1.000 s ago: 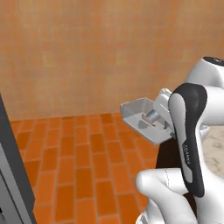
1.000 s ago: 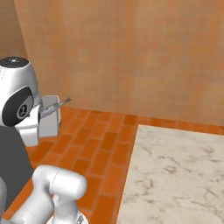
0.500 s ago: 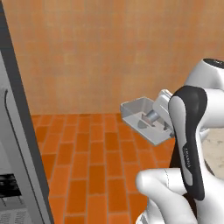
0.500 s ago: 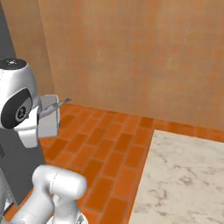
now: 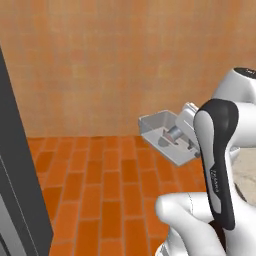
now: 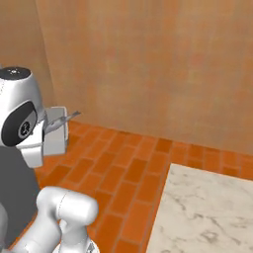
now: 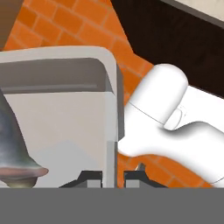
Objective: Take the meat container that has the fish and place it on the second highest rack of the freezer. Then take the vegetable container that has the tomato and bell pepper and place it on the highest rack of the freezer.
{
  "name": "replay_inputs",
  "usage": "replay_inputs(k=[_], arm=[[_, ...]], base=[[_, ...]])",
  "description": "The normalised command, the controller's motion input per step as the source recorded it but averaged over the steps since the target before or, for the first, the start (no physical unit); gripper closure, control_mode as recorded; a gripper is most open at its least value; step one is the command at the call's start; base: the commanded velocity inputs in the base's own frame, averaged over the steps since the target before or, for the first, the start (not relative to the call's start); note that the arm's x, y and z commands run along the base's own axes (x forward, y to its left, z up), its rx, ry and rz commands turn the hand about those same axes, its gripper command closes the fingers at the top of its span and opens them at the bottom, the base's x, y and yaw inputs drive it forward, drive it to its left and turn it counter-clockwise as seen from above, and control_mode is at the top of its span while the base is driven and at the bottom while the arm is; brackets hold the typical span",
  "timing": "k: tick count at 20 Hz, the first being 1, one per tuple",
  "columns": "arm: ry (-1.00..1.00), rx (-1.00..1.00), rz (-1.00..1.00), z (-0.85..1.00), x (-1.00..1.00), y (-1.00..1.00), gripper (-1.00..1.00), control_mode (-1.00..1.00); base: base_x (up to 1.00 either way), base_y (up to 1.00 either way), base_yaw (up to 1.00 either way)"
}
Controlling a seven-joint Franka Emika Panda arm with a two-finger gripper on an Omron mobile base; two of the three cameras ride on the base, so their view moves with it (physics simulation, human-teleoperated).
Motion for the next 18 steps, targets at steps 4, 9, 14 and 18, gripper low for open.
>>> replay_inputs(k=[4,9,14,18], arm=[[0.00,0.00,0.00,0.00,0.00,0.00,1.00,1.00],[0.00,0.00,0.00,0.00,0.00,0.00,1.00,1.00],[0.00,0.00,0.00,0.00,0.00,0.00,1.00,1.00],[0.00,0.00,0.00,0.00,0.00,0.00,1.00,1.00]], base=[[1.00,-0.28,0.56],[1.00,-0.29,0.65],[0.57,-0.45,0.64],[0.27,-0.49,0.66]])
